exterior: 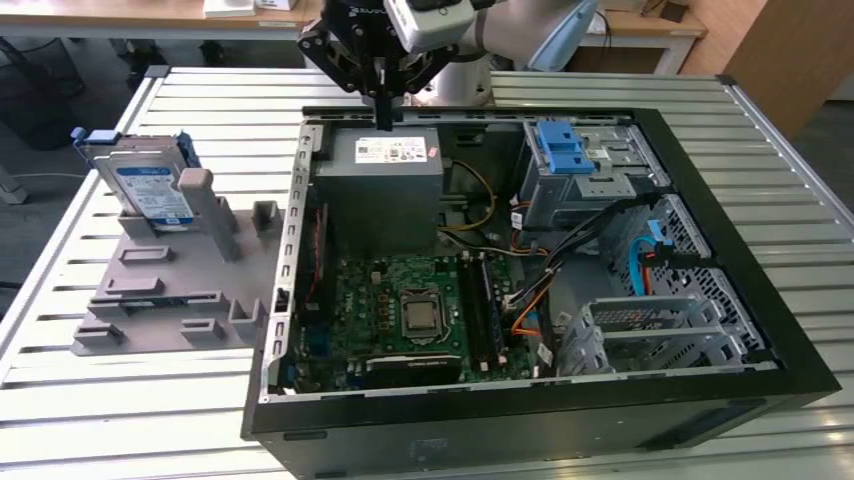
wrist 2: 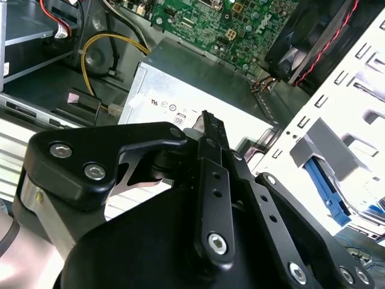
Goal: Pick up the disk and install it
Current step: 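Reach for the disk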
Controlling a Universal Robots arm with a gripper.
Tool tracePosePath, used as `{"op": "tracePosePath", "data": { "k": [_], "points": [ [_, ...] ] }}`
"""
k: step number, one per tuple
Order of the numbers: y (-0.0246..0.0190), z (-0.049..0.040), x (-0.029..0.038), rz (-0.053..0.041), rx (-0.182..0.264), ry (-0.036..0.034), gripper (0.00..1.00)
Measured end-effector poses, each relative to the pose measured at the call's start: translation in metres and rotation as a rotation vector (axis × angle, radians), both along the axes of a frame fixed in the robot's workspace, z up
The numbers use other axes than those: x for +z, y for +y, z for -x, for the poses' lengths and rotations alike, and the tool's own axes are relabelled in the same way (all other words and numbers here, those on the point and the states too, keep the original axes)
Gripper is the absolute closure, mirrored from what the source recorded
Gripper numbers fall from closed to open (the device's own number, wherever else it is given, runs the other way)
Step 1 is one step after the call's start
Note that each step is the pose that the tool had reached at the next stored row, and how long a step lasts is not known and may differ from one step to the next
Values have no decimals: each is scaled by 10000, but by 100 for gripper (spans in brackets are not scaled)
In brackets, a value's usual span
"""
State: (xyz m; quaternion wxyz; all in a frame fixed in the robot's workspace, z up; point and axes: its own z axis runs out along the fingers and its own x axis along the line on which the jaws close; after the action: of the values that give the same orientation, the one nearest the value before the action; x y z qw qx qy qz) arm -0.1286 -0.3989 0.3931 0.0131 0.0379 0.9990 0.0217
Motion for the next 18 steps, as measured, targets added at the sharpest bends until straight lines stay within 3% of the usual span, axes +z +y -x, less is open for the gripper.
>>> {"op": "tracePosePath", "data": {
  "k": [18],
  "points": [
    [1, 81, -6, -1, 0, 0, 89]
  ]
}}
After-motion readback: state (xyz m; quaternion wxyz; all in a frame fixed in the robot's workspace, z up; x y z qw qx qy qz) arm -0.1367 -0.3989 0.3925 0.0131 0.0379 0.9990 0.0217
